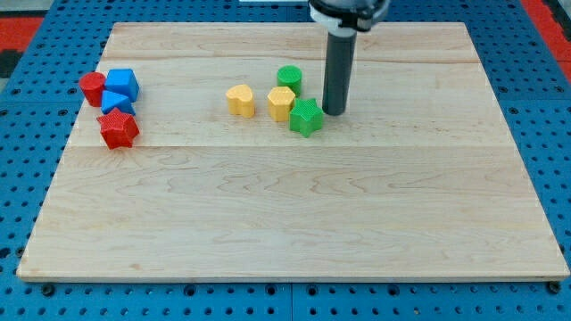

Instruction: Move the red star to the left of the yellow heart

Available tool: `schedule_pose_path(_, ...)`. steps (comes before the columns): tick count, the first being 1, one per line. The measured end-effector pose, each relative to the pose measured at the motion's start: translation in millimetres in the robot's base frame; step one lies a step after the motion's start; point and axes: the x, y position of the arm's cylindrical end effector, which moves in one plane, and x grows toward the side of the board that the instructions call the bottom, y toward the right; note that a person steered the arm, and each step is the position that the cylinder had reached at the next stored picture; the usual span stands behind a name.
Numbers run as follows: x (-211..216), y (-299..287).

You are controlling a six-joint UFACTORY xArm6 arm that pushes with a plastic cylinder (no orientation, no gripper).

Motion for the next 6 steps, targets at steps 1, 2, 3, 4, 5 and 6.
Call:
schedule_pose_path(1,53,-26)
schedule_pose_path(2,63,-140)
schedule_pose_path(3,63,-258)
schedule_pose_path(4,57,-338)
schedule_pose_path(5,42,-317)
schedule_pose_path(6,8,-288)
